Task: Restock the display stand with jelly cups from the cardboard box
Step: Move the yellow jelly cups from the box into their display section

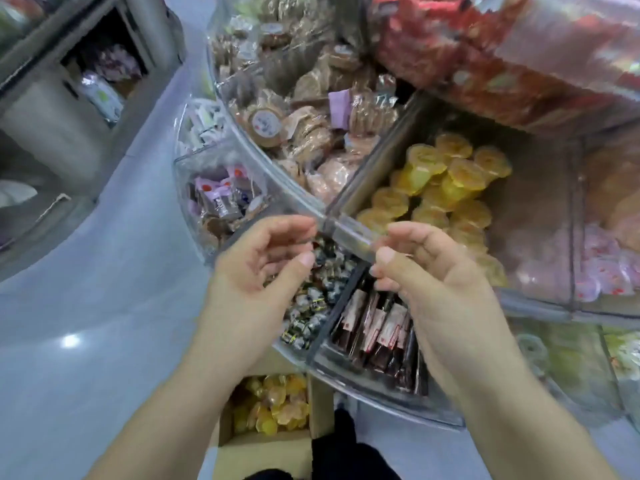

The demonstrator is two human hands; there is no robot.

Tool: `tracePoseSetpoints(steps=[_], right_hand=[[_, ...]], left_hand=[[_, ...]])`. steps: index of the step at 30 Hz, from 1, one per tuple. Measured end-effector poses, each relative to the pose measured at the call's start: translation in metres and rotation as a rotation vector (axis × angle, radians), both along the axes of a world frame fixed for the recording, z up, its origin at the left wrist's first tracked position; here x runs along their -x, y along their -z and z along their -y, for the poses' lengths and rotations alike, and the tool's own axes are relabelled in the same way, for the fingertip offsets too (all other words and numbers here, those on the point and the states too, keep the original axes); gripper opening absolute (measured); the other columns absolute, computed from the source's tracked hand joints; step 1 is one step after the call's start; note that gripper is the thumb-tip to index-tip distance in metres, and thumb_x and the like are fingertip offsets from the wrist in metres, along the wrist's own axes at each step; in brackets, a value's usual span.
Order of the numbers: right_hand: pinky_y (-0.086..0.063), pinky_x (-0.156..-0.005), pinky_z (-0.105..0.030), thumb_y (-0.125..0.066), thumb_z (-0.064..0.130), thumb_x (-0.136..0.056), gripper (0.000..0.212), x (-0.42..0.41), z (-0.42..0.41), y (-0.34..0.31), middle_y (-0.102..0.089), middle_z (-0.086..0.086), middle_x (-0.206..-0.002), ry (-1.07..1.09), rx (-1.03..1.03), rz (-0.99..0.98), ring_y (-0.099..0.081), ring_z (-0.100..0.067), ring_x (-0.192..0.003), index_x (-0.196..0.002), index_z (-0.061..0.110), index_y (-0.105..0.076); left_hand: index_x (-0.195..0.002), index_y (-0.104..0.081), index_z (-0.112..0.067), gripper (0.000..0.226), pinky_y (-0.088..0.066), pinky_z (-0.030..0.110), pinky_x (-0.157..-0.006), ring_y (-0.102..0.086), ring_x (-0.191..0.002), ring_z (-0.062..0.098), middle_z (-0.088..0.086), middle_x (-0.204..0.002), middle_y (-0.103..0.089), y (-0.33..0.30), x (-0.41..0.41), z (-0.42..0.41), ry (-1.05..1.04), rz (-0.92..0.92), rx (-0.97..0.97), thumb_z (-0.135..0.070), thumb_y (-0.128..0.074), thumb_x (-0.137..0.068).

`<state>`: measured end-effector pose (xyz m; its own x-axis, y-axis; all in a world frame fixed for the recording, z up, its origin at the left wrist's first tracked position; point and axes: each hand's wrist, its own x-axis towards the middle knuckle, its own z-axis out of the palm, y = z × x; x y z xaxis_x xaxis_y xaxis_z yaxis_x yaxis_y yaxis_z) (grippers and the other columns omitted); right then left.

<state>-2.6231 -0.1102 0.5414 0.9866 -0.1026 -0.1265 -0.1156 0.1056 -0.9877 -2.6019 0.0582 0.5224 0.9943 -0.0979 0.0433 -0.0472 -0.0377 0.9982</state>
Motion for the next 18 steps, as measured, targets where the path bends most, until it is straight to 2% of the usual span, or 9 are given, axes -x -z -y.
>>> tracePoseSetpoints(steps=[3, 6, 8, 10, 13, 14, 16, 18], right_hand=[[-0.05, -0.066, -0.016, -0.063, 0.021, -0.077, 0.018, 0.036, -0.056, 0.047, -0.065, 0.012, -0.08, -0.213, 0.012, -0.103, -0.058, -0.005, -0.072, -0.086, 0.036, -0.065], [-0.046, -0.064, -0.01, -0.06, 0.001, -0.085, 0.019, 0.068, -0.099, 0.144, -0.061, 0.004, -0.081, -0.338, 0.109, -0.366, -0.053, -0.006, -0.068, -0.093, 0.019, -0.063], [-0.042, -0.062, -0.007, -0.056, -0.007, -0.085, 0.018, 0.086, -0.118, 0.221, -0.058, -0.003, -0.082, -0.415, 0.242, -0.56, -0.051, -0.009, -0.068, -0.097, 0.005, -0.06], [-0.043, -0.07, -0.013, -0.056, -0.006, -0.085, 0.019, 0.102, -0.125, 0.307, -0.056, -0.004, -0.082, -0.497, 0.397, -0.701, -0.052, -0.016, -0.077, -0.103, -0.001, -0.059], [-0.043, -0.091, -0.034, -0.054, 0.0, -0.087, 0.028, 0.109, -0.124, 0.429, -0.059, -0.008, -0.088, -0.598, 0.65, -0.85, -0.054, -0.022, -0.092, -0.115, -0.004, -0.057], [-0.042, -0.091, -0.033, -0.054, 0.002, -0.088, 0.029, 0.109, -0.123, 0.466, -0.061, -0.012, -0.095, -0.641, 0.712, -0.874, -0.056, -0.025, -0.098, -0.117, -0.004, -0.056], [-0.039, -0.082, -0.026, -0.053, 0.009, -0.09, 0.029, 0.102, -0.123, 0.535, -0.062, -0.016, -0.115, -0.74, 0.868, -0.862, -0.057, -0.031, -0.108, -0.118, 0.002, -0.057], [-0.037, -0.073, -0.027, -0.052, 0.015, -0.091, 0.03, 0.095, -0.124, 0.596, -0.061, -0.015, -0.12, -0.846, 1.035, -0.789, -0.056, -0.032, -0.109, -0.12, 0.01, -0.055]], left_hand=[[-0.089, -0.065, -0.04, 0.026, -0.045, 0.006, -0.075, -0.062, -0.084, -0.001, -0.014, -0.091, -0.069, 0.064, 0.043, -0.057, -0.171, -0.119, -0.086, -0.015, -0.061, -0.081], [-0.088, -0.062, -0.032, 0.036, -0.044, 0.004, -0.07, -0.059, -0.073, -0.006, -0.006, -0.086, -0.066, 0.162, 0.091, -0.1, -0.266, -0.366, -0.149, 0.004, -0.057, -0.086], [-0.088, -0.06, -0.028, 0.038, -0.042, 0.002, -0.066, -0.057, -0.068, -0.005, -0.004, -0.085, -0.063, 0.232, 0.119, -0.119, -0.282, -0.544, -0.193, 0.009, -0.053, -0.085], [-0.093, -0.061, -0.02, 0.031, -0.041, 0.002, -0.065, -0.057, -0.074, 0.006, -0.003, -0.083, -0.061, 0.307, 0.146, -0.13, -0.283, -0.715, -0.221, 0.009, -0.053, -0.085], [-0.105, -0.06, -0.009, 0.025, -0.04, 0.003, -0.068, -0.057, -0.084, 0.017, -0.003, -0.084, -0.06, 0.418, 0.175, -0.133, -0.256, -0.932, -0.279, 0.004, -0.052, -0.086], [-0.108, -0.059, -0.009, 0.025, -0.043, 0.008, -0.072, -0.059, -0.088, 0.019, -0.002, -0.088, -0.061, 0.453, 0.182, -0.131, -0.242, -0.985, -0.298, 0.001, -0.052, -0.086], [-0.114, -0.057, -0.011, 0.028, -0.046, 0.025, -0.084, -0.061, -0.1, 0.024, 0.003, -0.1, -0.063, 0.521, 0.186, -0.125, -0.215, -1.043, -0.318, -0.006, -0.055, -0.087], [-0.118, -0.056, -0.009, 0.031, -0.044, 0.028, -0.09, -0.059, -0.107, 0.026, 0.008, -0.111, -0.063, 0.583, 0.179, -0.116, -0.202, -1.065, -0.351, -0.013, -0.058, -0.087]])
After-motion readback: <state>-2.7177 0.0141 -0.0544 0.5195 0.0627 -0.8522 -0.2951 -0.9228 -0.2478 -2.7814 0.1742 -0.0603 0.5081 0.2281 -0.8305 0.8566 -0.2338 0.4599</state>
